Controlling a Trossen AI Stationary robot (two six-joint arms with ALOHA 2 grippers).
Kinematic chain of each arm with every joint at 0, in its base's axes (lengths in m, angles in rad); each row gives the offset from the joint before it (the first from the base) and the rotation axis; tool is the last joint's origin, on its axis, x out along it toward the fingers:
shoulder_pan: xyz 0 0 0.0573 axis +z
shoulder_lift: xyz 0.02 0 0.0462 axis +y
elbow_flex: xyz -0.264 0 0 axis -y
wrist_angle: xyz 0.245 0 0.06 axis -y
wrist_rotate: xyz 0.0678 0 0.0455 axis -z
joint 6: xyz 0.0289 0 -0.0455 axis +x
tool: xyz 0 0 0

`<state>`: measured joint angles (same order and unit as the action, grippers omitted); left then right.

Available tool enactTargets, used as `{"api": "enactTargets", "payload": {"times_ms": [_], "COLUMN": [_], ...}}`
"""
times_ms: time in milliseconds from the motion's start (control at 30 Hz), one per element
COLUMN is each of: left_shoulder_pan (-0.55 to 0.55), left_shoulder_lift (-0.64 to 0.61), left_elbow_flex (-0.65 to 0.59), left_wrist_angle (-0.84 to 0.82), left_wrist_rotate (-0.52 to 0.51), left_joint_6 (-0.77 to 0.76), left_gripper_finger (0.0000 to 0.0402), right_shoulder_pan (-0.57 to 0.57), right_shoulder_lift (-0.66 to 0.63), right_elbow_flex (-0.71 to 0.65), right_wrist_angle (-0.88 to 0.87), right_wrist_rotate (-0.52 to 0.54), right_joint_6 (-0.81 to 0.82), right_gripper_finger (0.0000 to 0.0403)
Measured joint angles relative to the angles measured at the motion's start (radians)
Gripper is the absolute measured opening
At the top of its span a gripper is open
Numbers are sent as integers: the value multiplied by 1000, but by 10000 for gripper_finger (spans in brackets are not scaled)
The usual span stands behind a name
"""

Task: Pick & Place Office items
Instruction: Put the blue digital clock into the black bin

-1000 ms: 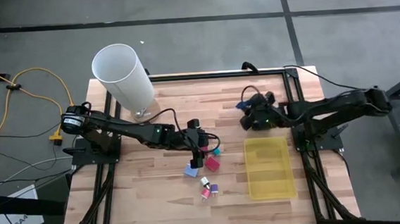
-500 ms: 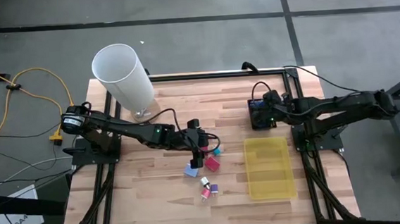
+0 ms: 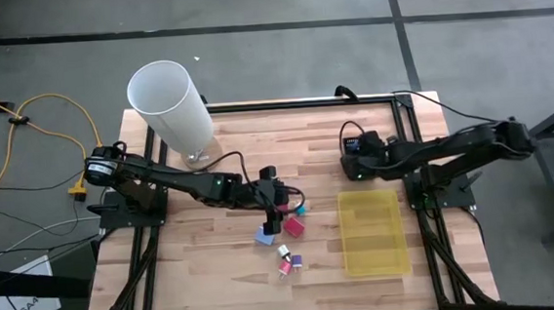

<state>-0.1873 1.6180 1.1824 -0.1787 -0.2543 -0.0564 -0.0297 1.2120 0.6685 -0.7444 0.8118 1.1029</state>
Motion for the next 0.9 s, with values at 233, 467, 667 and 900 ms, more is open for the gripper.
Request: {"api": "enactTargets", "payload": {"times_ms": [233, 467, 667, 900], "left_shoulder_pan": [-9, -13, -12, -12], "left_shoulder_lift": [0, 0, 0, 0], "left_elbow_flex": [0, 0, 0, 0], "left_wrist_angle": [0, 0, 0, 0], "left_wrist_rotate": [0, 0, 0, 0], "left_joint_6": [4, 5, 5, 5], "left_gripper_finger": [238, 238, 238, 238], "right_shoulder_pan": [17, 17, 17, 17], "right_shoulder_lift": [122, 203, 205, 205], "right_elbow_flex": [0, 0, 0, 0], "right_wrist_angle": [0, 0, 2, 3], "right_wrist_rotate": [32, 66, 68, 28], "right_joint_6": [111, 154, 154, 153], "right_gripper_finger": [146, 146, 146, 170]}}
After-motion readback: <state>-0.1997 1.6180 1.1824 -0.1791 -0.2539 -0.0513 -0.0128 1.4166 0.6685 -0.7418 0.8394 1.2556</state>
